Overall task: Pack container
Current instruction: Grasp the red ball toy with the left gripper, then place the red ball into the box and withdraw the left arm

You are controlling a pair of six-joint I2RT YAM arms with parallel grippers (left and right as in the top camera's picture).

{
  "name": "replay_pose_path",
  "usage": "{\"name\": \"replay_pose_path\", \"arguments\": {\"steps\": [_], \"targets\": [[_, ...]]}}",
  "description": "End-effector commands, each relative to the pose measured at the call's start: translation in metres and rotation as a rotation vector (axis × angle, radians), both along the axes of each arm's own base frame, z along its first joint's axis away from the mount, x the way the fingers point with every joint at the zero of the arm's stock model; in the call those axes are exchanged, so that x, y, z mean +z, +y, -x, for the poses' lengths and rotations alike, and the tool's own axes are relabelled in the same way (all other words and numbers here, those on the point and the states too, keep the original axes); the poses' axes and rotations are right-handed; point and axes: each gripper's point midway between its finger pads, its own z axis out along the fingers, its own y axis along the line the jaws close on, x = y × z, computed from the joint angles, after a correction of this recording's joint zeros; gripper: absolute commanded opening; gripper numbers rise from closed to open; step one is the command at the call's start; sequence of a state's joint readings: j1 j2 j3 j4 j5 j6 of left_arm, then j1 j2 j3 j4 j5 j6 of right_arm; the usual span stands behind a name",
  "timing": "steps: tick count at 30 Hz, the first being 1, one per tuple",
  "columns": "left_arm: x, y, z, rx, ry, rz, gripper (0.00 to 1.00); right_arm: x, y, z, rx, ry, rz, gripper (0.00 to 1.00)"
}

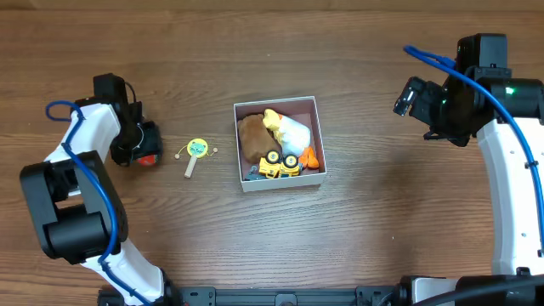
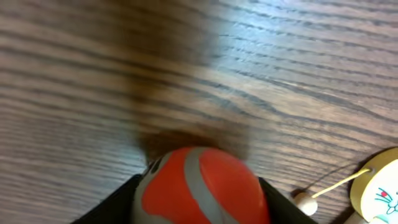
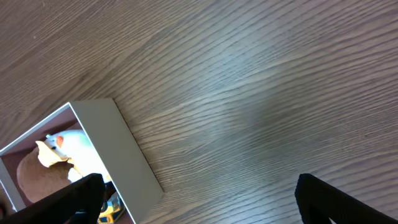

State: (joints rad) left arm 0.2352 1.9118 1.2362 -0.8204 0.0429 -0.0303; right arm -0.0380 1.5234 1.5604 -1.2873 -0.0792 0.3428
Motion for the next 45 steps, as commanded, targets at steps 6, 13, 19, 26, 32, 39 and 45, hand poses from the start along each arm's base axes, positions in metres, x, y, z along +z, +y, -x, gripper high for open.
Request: {"name": "replay_pose_path", "arguments": {"steps": [6,13,19,26,32,39,45], "targets": [[0.093,-0.055,-0.022,-0.171,0.000,0.120,0.26,0.000,0.000,-0.001,0.002,-0.003,0.000,1.00],[0.179,-0.241,-0.016,-0.709,-0.127,0.146,0.37,0.000,0.000,-0.001,0.002,-0.002,0.000,1.00],[0.136,-0.289,0.023,-0.830,-0.042,0.062,0.48,0.000,0.000,-0.001,0.002,-0.003,0.000,1.00],[0.101,-0.268,0.056,-0.794,0.127,0.031,0.69,0.000,-0.001,0.000,0.009,0.001,0.004,1.00],[0.138,-0.265,0.048,-0.785,0.099,0.032,0.76,0.000,0.000,0.000,0.009,0.002,0.003,1.00],[0.185,-0.257,0.041,-0.757,0.031,0.031,0.04,0.000,0.000,0.000,0.009,0.003,0.003,1.00],[0.117,-0.261,0.060,-0.763,0.150,0.037,0.04,0.000,-0.001,0.000,0.008,-0.001,0.004,1.00]]}}
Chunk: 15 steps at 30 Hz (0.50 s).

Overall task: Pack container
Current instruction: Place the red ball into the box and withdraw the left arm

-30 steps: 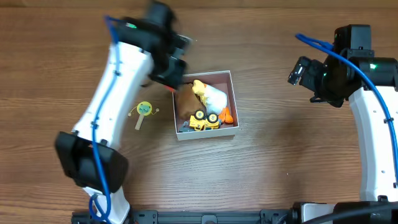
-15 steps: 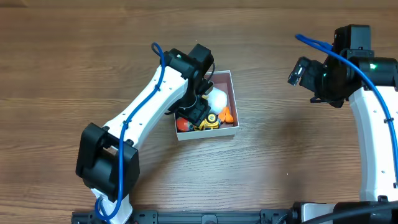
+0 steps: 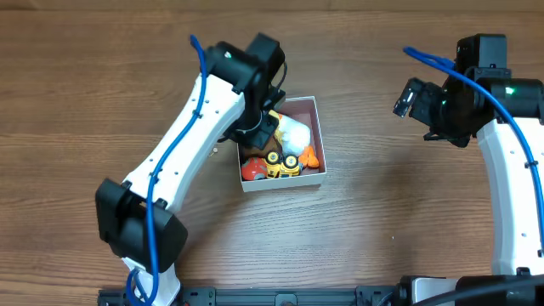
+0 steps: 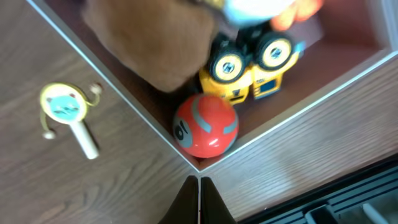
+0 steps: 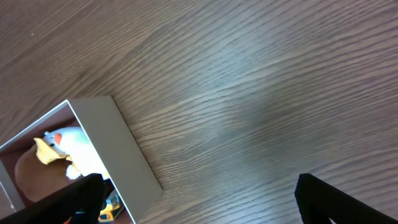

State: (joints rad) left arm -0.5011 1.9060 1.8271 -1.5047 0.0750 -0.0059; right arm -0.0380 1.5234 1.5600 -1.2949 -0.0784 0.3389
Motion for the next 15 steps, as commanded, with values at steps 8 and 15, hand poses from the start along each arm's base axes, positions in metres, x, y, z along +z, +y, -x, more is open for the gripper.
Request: {"name": "replay_pose_path", "arguments": {"steps": [8,15], "targets": [[-0.078,-0.005,0.026,0.000,0.094,0.011,0.17,0.002,-0.001,-0.004,0.005,-0.015,0.002,1.00],[0.036,0.003,-0.003,0.036,-0.040,0.022,0.48,0.001,0.000,-0.003,0.005,-0.011,0.001,1.00]]}}
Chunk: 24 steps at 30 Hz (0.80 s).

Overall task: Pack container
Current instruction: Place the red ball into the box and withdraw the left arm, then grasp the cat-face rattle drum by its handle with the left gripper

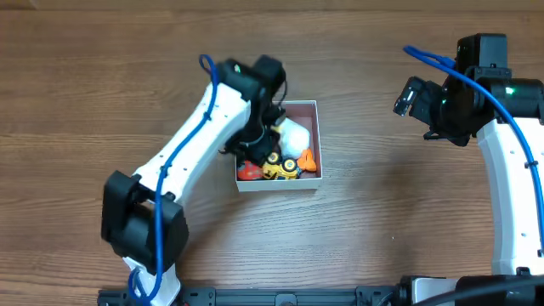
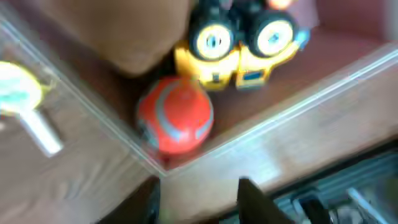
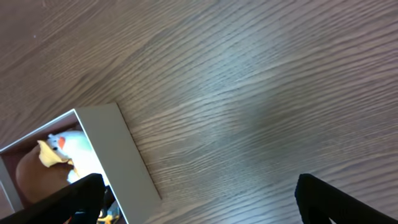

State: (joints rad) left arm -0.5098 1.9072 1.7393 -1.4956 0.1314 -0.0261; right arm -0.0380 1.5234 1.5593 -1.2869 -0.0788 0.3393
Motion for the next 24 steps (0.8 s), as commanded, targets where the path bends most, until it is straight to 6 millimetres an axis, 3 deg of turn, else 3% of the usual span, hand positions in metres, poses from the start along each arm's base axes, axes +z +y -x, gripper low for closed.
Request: {"name": "replay_pose_path", "arguments": {"steps": [1,3,6,9,11,16,19,24], "targets": [[0.070,0.012,-0.026,0.031,-0.161,-0.002,0.53,0.001,0.000,-0.001,0.006,-0.003,0.002,1.00],[0.083,0.026,-0.029,0.063,-0.184,-0.031,0.57,0.000,0.000,0.000,0.006,0.000,0.001,1.00],[0.076,0.051,-0.034,0.157,-0.158,-0.060,0.60,0.000,0.000,0.000,0.006,0.000,0.001,1.00],[0.044,0.096,-0.041,0.293,-0.091,-0.121,0.61,0.000,0.000,0.000,0.006,-0.001,0.001,1.00],[0.020,0.114,-0.037,0.360,-0.026,-0.111,0.59,0.000,0.000,0.000,0.006,-0.001,0.001,1.00],[-0.050,0.136,-0.005,0.366,0.143,-0.072,0.51,0.001,0.000,-0.003,0.006,-0.011,0.001,1.00],[-0.083,0.138,-0.006,0.351,0.101,-0.086,0.49,0.002,0.000,-0.004,0.006,-0.016,0.002,1.00],[-0.121,0.158,-0.011,0.353,0.018,-0.148,0.50,0.002,0.000,-0.004,0.006,-0.015,0.002,1.00]]}}
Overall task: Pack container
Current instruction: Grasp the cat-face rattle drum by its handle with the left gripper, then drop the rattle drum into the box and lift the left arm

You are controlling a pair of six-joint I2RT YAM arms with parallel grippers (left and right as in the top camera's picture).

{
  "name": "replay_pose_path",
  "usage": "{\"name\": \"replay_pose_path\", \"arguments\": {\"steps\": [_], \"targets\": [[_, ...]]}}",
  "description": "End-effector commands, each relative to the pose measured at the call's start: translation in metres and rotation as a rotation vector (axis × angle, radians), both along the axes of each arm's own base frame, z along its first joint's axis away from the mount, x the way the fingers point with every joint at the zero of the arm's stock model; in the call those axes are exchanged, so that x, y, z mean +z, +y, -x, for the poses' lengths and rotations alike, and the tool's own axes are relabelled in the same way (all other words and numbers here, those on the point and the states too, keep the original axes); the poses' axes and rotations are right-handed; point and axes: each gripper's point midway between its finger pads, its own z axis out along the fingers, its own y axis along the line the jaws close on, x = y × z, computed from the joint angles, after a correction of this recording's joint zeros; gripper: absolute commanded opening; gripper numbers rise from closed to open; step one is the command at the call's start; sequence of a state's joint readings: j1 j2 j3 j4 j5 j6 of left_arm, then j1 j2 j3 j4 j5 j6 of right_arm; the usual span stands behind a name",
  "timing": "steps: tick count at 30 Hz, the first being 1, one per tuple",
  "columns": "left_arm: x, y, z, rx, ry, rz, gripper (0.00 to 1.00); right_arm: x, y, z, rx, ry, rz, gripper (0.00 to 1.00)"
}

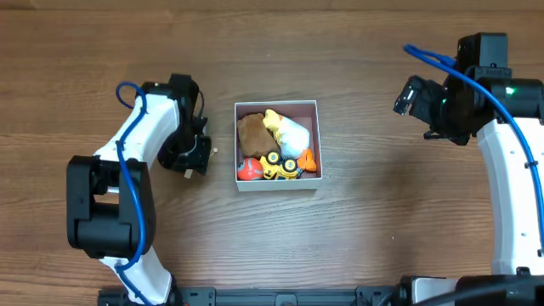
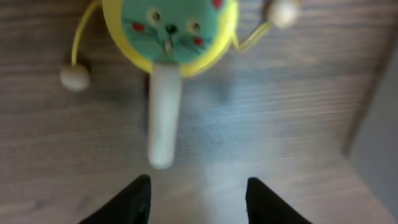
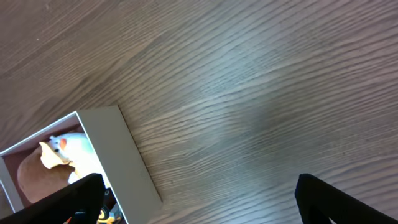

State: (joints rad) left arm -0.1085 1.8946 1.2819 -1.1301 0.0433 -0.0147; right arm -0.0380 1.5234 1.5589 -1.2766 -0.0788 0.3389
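Note:
The white box (image 1: 277, 186) sits mid-table, holding a brown plush (image 1: 252, 133), a white and yellow plush (image 1: 291, 132), a yellow truck (image 1: 280, 164) and a red ball (image 1: 247, 170). Left of the box, my left gripper (image 1: 190, 156) hangs open over a rattle drum and hides most of it in the overhead view. In the left wrist view the drum's teal cat face (image 2: 169, 30) and pale handle (image 2: 163, 115) lie flat on the wood, just ahead of my left gripper (image 2: 198, 204). My right gripper (image 3: 211, 205) stays open and empty, right of the box (image 3: 127, 155).
The box's grey outer wall (image 2: 375, 118) stands close on the right of the rattle drum. Two small beads on strings hang off the drum, one on each side (image 2: 74, 77). Bare wooden tabletop (image 1: 399, 212) lies around the box and under the right arm.
My left gripper was open over the box's front left corner, above the red ball. Now it is left of the box, open over the rattle drum. The right arm has not moved.
My left gripper was first shut on the red ball at the table's far left, with the rattle drum lying between it and the box. Then the ball lay in the box's front left corner under the gripper. The gripper stood open there, and now hangs over the drum.

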Motion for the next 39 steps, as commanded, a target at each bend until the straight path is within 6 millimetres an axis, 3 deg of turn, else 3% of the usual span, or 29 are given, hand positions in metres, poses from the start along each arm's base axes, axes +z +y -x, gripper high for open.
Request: {"name": "replay_pose_path", "arguments": {"steps": [1,7,10,13,16,18,20,21,22,25,27,28,31,34,36,39], "targets": [[-0.016,0.014,-0.001,-0.032,-0.036,-0.043,0.50,0.001,0.000,-0.001,0.006,-0.006,0.001,1.00],[-0.029,0.013,-0.021,-0.084,-0.138,-0.030,0.48,0.000,0.000,0.002,0.005,0.007,0.001,1.00],[-0.031,0.013,-0.025,-0.084,-0.156,-0.030,0.36,0.000,0.000,0.002,0.006,0.009,0.001,1.00],[-0.034,0.013,-0.023,-0.094,-0.155,-0.028,0.14,0.000,0.000,0.002,0.005,0.009,0.001,1.00],[-0.031,0.013,-0.018,-0.106,-0.132,-0.028,0.05,0.000,0.000,0.002,0.005,0.009,0.001,1.00],[-0.013,0.013,-0.018,-0.119,-0.097,-0.028,0.04,0.000,0.000,0.002,0.005,0.009,0.001,1.00],[0.016,0.011,-0.030,-0.092,-0.107,-0.025,0.04,0.000,0.000,0.002,0.005,0.009,0.001,1.00],[0.042,0.006,-0.042,-0.078,-0.135,-0.011,0.04,0.000,0.000,0.002,0.005,0.009,0.001,1.00],[0.079,-0.007,-0.058,-0.086,-0.190,0.039,0.04,0.000,0.000,0.002,0.005,0.009,0.001,1.00],[0.142,-0.045,-0.080,-0.152,-0.315,0.149,0.04,0.000,0.000,0.002,0.005,0.009,0.001,1.00],[0.170,-0.075,-0.087,-0.228,-0.392,0.195,0.04,0.000,0.000,0.002,0.005,0.009,0.001,1.00],[0.178,-0.105,-0.089,-0.299,-0.439,0.216,0.04,0.000,0.000,0.002,0.005,0.009,0.001,1.00],[0.168,-0.157,-0.089,-0.335,-0.488,0.217,0.06,0.000,0.000,0.001,0.005,0.006,0.001,1.00],[0.142,-0.187,-0.077,-0.283,-0.456,0.208,0.08,-0.001,0.000,0.002,0.006,0.010,0.001,1.00],[0.124,-0.194,-0.065,-0.264,-0.404,0.197,0.09,-0.001,0.000,0.002,0.006,0.010,0.001,1.00],[0.099,-0.185,-0.055,-0.196,-0.342,0.142,0.10,0.000,0.000,0.002,0.005,0.010,0.001,1.00]]}}
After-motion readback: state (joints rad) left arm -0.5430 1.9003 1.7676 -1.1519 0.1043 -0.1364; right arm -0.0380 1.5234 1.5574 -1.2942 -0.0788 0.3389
